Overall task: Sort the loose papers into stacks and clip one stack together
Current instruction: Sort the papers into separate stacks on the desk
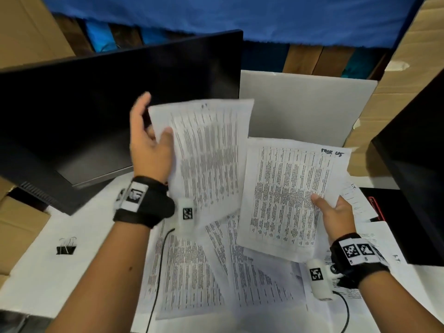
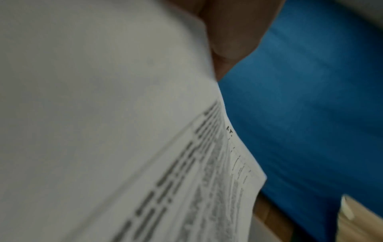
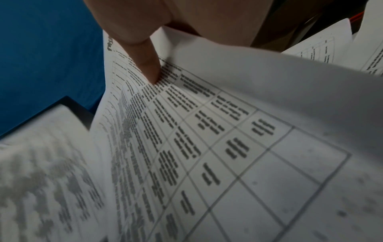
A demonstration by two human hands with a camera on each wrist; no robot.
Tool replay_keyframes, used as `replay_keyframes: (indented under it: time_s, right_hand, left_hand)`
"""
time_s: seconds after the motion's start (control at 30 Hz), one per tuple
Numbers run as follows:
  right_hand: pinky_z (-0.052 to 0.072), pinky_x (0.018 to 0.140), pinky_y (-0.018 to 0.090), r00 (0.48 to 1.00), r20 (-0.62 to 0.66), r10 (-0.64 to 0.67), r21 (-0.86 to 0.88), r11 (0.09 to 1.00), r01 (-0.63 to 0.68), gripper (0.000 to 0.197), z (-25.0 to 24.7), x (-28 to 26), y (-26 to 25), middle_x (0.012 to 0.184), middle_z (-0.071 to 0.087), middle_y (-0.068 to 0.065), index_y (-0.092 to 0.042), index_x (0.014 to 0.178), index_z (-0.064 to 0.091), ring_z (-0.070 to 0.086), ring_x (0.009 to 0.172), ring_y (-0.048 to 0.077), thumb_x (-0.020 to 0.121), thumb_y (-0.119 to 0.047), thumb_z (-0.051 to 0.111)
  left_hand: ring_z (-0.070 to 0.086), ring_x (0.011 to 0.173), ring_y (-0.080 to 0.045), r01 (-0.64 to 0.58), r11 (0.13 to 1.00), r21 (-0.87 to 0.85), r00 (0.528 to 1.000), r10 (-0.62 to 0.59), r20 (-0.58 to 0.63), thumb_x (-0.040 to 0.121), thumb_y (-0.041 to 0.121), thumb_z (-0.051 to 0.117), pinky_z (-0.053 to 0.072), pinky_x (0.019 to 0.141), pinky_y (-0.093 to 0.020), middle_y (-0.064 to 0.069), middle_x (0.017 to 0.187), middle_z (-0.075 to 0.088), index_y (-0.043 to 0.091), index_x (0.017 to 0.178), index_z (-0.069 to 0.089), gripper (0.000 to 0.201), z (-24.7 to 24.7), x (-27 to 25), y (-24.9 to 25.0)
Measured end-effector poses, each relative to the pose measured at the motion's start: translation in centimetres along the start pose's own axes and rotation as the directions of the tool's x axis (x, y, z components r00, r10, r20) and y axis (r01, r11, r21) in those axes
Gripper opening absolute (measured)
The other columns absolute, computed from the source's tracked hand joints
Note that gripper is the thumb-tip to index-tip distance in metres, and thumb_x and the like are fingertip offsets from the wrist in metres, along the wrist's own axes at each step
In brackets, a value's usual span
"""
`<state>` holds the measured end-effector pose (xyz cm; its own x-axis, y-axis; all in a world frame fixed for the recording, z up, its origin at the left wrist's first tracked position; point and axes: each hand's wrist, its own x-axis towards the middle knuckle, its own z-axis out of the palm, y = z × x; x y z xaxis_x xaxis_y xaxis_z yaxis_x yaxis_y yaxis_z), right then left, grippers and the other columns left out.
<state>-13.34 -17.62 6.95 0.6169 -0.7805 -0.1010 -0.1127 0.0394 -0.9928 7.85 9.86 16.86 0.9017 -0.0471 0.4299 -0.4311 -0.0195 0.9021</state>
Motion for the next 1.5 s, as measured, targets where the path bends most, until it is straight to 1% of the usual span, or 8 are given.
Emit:
replay_keyframes:
  time_s: [0.13, 0.3, 0.47, 0.6, 0.97, 1.17, 1.33, 1.5]
  right_hand:
    - [0.045, 0.079, 0.017, 1.000, 0.015, 0.012, 0.055, 0.998, -0.013, 0.023, 0.0, -0.3, -1.0, 0.085, 0.071, -0.021, -0.026, 0.099, 0.067, 0.064, 0.087, -0.006, 0.088, -0.006, 0.063]
    - [0.049, 0.065, 0.009, 0.997, 0.076, -0.006, 0.197, 0.980, -0.009, 0.023, 0.6, -0.4, -3.0, 0.079, 0.074, -0.018, -0.022, 0.096, 0.066, 0.068, 0.078, -0.004, 0.088, -0.002, 0.059]
    - [0.050, 0.088, 0.031, 0.977, 0.209, 0.045, 0.057, 0.997, -0.058, 0.020, 3.6, -1.1, -2.0, 0.102, 0.074, -0.001, -0.022, 0.100, 0.069, 0.068, 0.098, 0.014, 0.086, -0.008, 0.065]
    - [0.048, 0.081, 0.025, 0.973, 0.221, 0.064, -0.036, 0.998, -0.058, 0.015, 5.3, -2.1, -0.3, 0.098, 0.070, -0.002, -0.025, 0.095, 0.066, 0.064, 0.098, 0.018, 0.088, -0.012, 0.064]
    - [0.047, 0.084, 0.022, 0.962, 0.237, 0.133, 0.168, 0.970, -0.175, 0.054, 4.7, -1.8, -1.2, 0.115, 0.065, -0.006, -0.024, 0.132, 0.044, 0.063, 0.103, 0.008, 0.086, -0.002, 0.063]
    - [0.048, 0.088, 0.026, 0.990, 0.139, -0.037, 0.114, 0.993, 0.021, 0.022, 4.5, -1.2, -3.2, 0.105, 0.073, -0.005, -0.026, 0.101, 0.069, 0.067, 0.103, 0.011, 0.088, -0.009, 0.063]
    - [0.046, 0.081, 0.013, 0.989, 0.059, -0.134, 0.106, 0.986, 0.127, 0.024, 4.8, -1.6, -3.4, 0.108, 0.068, -0.015, -0.031, 0.105, 0.063, 0.063, 0.100, -0.005, 0.092, -0.011, 0.059]
    - [0.047, 0.083, 0.021, 0.994, 0.060, -0.094, 0.018, 0.996, 0.093, 0.029, 4.4, -2.4, -1.3, 0.106, 0.068, -0.012, -0.026, 0.109, 0.061, 0.063, 0.096, -0.003, 0.090, -0.004, 0.057]
  left_hand:
    - [0.049, 0.101, 0.026, -0.120, 0.959, 0.255, 0.993, 0.114, 0.040, 0.088, -0.009, 0.044, 0.035, 0.092, 0.002, 0.012, 0.136, 0.048, 0.027, 0.135, 0.045, 0.059, -1.7, 2.2, 0.7]
    - [0.035, 0.039, -0.005, 0.216, 0.889, 0.403, 0.947, -0.291, 0.136, 0.093, -0.004, 0.040, 0.032, 0.042, -0.016, -0.002, 0.061, 0.058, 0.028, 0.091, 0.074, 0.046, -1.4, -0.7, -5.7]
    - [0.066, 0.081, -0.010, 0.456, 0.876, 0.158, 0.813, -0.482, 0.325, 0.095, 0.004, 0.043, 0.052, 0.073, -0.016, -0.002, 0.096, 0.069, 0.020, 0.094, 0.076, 0.037, 1.6, -5.3, -5.4]
    - [0.066, 0.110, -0.024, 0.645, 0.760, -0.077, 0.695, -0.543, 0.471, 0.094, 0.058, 0.037, 0.050, 0.097, -0.041, -0.007, 0.115, 0.071, 0.020, 0.114, 0.071, 0.054, 2.7, -7.2, -3.2]
    - [0.069, 0.105, -0.021, 0.502, 0.865, 0.001, 0.764, -0.444, 0.467, 0.089, 0.005, 0.064, 0.050, 0.098, -0.050, -0.004, 0.115, 0.072, 0.012, 0.120, 0.064, 0.031, 3.1, -6.6, -1.3]
    - [0.067, 0.107, -0.019, 0.386, 0.911, -0.147, 0.857, -0.295, 0.423, 0.091, -0.007, 0.056, 0.057, 0.086, -0.034, -0.011, 0.121, 0.065, 0.040, 0.149, 0.012, 0.086, 3.7, -6.5, -1.1]
    - [0.063, 0.110, -0.005, 0.447, 0.894, 0.014, 0.790, -0.402, 0.462, 0.099, 0.009, 0.047, 0.051, 0.089, -0.025, 0.001, 0.124, 0.064, 0.018, 0.138, 0.043, 0.040, 4.3, -7.5, -3.1]
    - [0.033, 0.142, -0.011, 0.474, 0.867, 0.156, 0.729, -0.485, 0.483, 0.091, 0.050, 0.043, 0.028, 0.118, -0.041, 0.004, 0.153, 0.037, 0.025, 0.150, 0.026, 0.066, 4.7, -10.2, -5.4]
